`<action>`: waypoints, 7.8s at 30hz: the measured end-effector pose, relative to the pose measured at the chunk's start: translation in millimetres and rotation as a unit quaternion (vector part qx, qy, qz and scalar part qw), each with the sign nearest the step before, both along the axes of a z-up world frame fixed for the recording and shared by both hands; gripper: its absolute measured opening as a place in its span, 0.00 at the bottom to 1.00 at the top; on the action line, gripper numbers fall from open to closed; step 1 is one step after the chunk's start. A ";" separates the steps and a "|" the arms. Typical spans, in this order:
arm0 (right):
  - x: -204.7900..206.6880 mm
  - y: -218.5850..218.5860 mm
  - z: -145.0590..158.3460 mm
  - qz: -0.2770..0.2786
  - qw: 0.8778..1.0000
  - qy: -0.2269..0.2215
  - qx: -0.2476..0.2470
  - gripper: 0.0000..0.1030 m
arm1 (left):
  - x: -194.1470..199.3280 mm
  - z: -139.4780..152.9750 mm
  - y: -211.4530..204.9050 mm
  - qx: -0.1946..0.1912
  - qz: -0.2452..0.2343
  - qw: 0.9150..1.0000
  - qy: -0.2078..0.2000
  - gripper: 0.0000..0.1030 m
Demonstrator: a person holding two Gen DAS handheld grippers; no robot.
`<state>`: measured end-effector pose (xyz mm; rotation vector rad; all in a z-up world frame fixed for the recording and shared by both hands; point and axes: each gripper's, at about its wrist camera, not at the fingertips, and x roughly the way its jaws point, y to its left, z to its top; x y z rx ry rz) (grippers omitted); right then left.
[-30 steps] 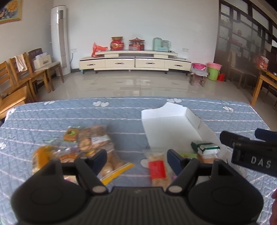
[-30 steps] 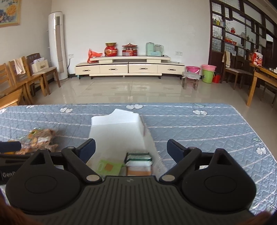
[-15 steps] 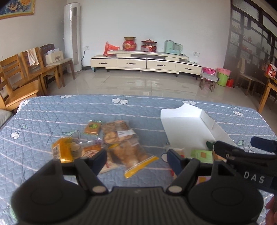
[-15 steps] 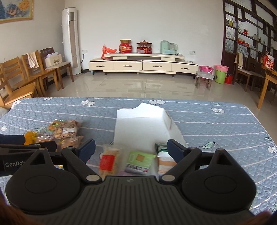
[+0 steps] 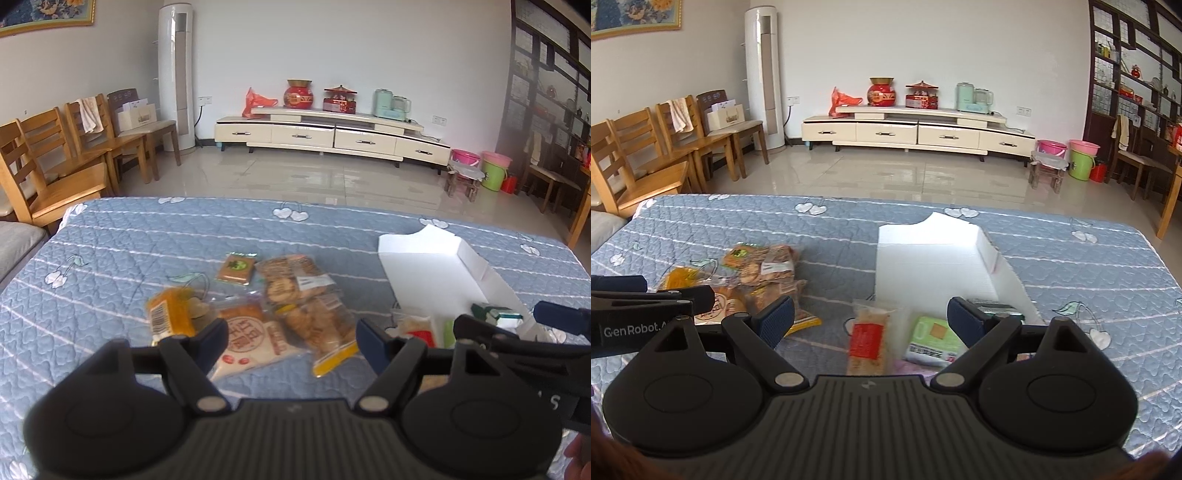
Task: Organize snacks
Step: 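Move both open tools back over the snack heap, then grasp the yellow barcode packet with the left tool while the right tool grasps the red-bean bread bag, then carry the yellow packet with the left tool while the right tool carries the bread bag toward the tray, then move the yellow packet with the left tool while the right tool brings the bread bag over the tray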
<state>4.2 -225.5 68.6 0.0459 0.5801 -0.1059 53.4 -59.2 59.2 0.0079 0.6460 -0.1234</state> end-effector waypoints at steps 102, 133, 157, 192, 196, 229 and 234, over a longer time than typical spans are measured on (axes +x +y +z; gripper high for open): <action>-20.5 73.2 5.1 0.118 0.993 0.011 -0.007 0.84 | -33.1 -20.5 98.1 0.014 0.058 0.998 -0.006 0.39; -84.8 26.6 19.2 0.065 0.997 -0.036 -0.006 0.84 | -75.7 15.7 57.6 0.012 0.019 0.999 -0.047 0.39; -93.6 28.7 20.0 0.038 0.998 -0.050 -0.006 0.84 | -71.7 18.2 38.1 0.010 -0.012 0.999 -0.051 0.39; -85.8 36.1 22.3 -0.001 0.999 -0.045 0.002 0.84 | -59.9 9.6 3.3 0.020 -0.047 0.998 -0.042 0.39; -83.1 36.4 21.6 -0.005 0.999 -0.043 0.003 0.84 | -58.0 7.7 -1.4 0.020 -0.051 0.998 -0.040 0.39; -30.4 8.9 14.7 -0.055 0.998 -0.014 -0.001 0.84 | -6.0 -5.5 -58.0 0.017 -0.092 0.995 -0.021 0.39; -16.5 -4.8 15.1 -0.059 0.998 -0.013 -0.003 0.84 | 12.0 -6.2 -73.1 0.009 -0.095 0.995 -0.012 0.39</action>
